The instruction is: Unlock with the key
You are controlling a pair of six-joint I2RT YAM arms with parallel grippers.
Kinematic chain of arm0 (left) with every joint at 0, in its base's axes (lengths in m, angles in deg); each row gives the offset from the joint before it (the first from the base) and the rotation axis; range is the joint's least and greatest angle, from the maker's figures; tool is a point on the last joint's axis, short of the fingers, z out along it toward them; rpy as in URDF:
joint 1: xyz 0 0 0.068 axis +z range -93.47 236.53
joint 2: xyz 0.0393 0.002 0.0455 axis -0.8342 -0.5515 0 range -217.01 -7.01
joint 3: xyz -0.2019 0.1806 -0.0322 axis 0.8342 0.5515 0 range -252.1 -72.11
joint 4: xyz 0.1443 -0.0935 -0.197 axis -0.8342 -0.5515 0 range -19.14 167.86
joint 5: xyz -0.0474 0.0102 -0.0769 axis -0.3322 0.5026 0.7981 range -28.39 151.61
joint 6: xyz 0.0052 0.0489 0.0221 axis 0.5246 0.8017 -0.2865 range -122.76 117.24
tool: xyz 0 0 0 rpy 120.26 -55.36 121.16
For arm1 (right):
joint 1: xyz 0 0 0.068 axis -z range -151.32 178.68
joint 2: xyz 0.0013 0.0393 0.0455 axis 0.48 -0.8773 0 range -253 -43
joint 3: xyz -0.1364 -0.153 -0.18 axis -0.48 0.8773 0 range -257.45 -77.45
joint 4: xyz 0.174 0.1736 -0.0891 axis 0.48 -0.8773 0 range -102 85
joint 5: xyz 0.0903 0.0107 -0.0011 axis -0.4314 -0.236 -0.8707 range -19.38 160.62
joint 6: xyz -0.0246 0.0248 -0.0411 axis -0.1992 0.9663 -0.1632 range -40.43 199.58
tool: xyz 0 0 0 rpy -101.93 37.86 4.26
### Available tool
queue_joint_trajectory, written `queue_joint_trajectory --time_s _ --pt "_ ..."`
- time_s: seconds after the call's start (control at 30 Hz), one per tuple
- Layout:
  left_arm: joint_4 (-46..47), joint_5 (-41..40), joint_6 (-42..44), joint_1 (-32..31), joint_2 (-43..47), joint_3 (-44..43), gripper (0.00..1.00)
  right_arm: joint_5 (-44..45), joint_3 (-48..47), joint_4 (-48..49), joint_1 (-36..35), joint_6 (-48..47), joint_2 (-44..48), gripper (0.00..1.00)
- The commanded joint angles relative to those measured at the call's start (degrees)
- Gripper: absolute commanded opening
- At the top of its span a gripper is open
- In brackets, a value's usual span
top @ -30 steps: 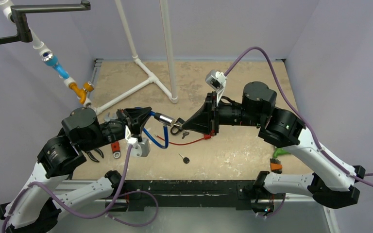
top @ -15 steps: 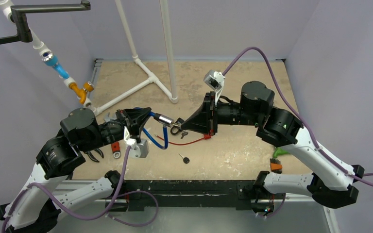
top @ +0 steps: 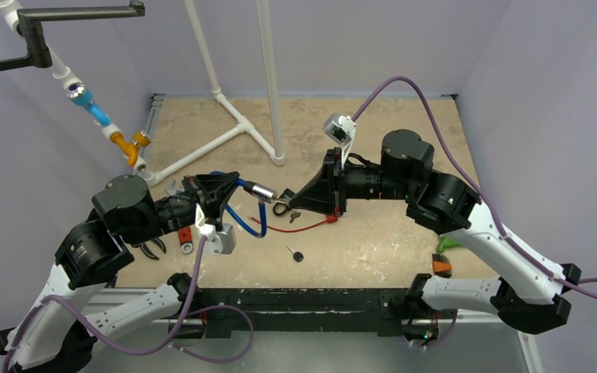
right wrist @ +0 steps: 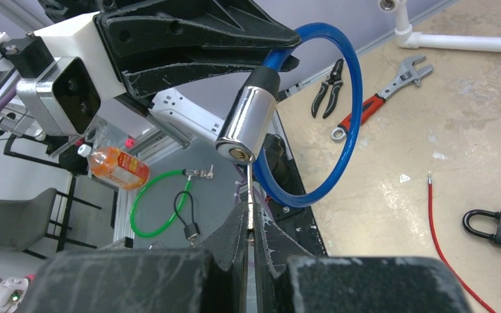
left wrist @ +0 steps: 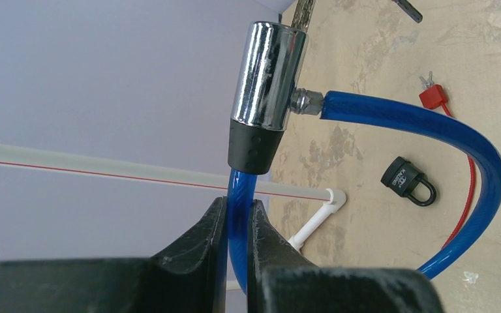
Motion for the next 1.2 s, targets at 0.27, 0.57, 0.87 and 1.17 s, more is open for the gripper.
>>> queue_joint_trajectory --time_s 0.27,0.57,0.87,1.17 --pt "3.6 2.0 1.9 0.1 1.0 -0.4 0.00 -3.2 0.7 3.7 1.3 0.5 1.2 0.00" --pt "3.8 1.1 2.5 0.1 1.0 0.1 0.00 -6.4 1.2 3.6 1.3 0.4 2.0 0.00" --pt "3.9 1.3 2.7 0.1 1.0 0.1 0.00 -5.2 0.8 4.1 1.3 0.6 1.7 0.00" --pt "3.7 1.3 2.8 0.1 1.1 0.1 0.00 -6.0 0.9 6.0 1.3 1.3 0.9 0.00"
